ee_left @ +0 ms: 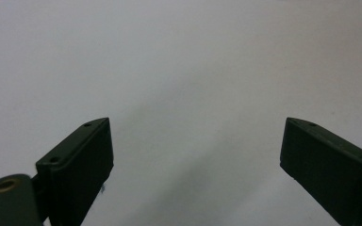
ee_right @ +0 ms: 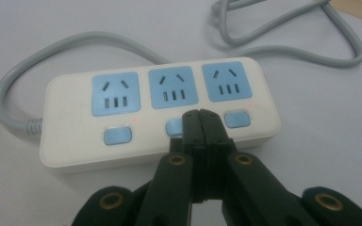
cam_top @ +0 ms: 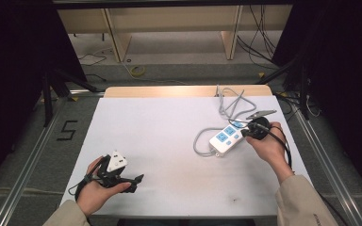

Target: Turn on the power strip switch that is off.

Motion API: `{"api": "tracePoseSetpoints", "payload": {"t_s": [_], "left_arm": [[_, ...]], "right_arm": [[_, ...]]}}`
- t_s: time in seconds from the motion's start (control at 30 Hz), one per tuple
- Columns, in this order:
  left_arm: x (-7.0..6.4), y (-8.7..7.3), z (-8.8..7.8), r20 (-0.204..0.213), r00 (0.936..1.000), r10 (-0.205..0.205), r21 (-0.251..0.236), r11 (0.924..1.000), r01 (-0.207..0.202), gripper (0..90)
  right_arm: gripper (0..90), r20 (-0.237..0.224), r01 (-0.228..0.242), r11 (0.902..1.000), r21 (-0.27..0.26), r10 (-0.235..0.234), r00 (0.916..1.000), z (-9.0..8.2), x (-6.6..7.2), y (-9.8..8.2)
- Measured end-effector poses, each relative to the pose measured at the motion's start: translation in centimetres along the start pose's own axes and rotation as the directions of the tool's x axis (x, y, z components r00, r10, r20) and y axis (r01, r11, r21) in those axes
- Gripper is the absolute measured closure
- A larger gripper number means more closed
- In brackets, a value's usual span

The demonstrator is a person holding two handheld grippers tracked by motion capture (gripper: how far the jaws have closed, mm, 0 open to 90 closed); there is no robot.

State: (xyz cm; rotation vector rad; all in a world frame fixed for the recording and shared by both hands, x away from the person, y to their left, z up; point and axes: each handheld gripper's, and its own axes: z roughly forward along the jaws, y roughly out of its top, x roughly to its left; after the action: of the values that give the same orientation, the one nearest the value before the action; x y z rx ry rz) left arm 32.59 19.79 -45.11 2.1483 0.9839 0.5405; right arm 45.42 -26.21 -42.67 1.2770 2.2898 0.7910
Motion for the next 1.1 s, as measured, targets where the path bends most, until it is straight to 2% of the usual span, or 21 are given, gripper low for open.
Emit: {"api": "tracePoseSetpoints", "payload": {"t_s": [1.1], "left_arm": [[-0.2,0.0,0.1,0.008,0.9999,0.007,0.004,1.0,-0.007,9.9]], "right_arm": [[90.0,-0.007,0.011,0.9997,0.022,-0.011,0.9999,1.4,0.0,1.2]]}}
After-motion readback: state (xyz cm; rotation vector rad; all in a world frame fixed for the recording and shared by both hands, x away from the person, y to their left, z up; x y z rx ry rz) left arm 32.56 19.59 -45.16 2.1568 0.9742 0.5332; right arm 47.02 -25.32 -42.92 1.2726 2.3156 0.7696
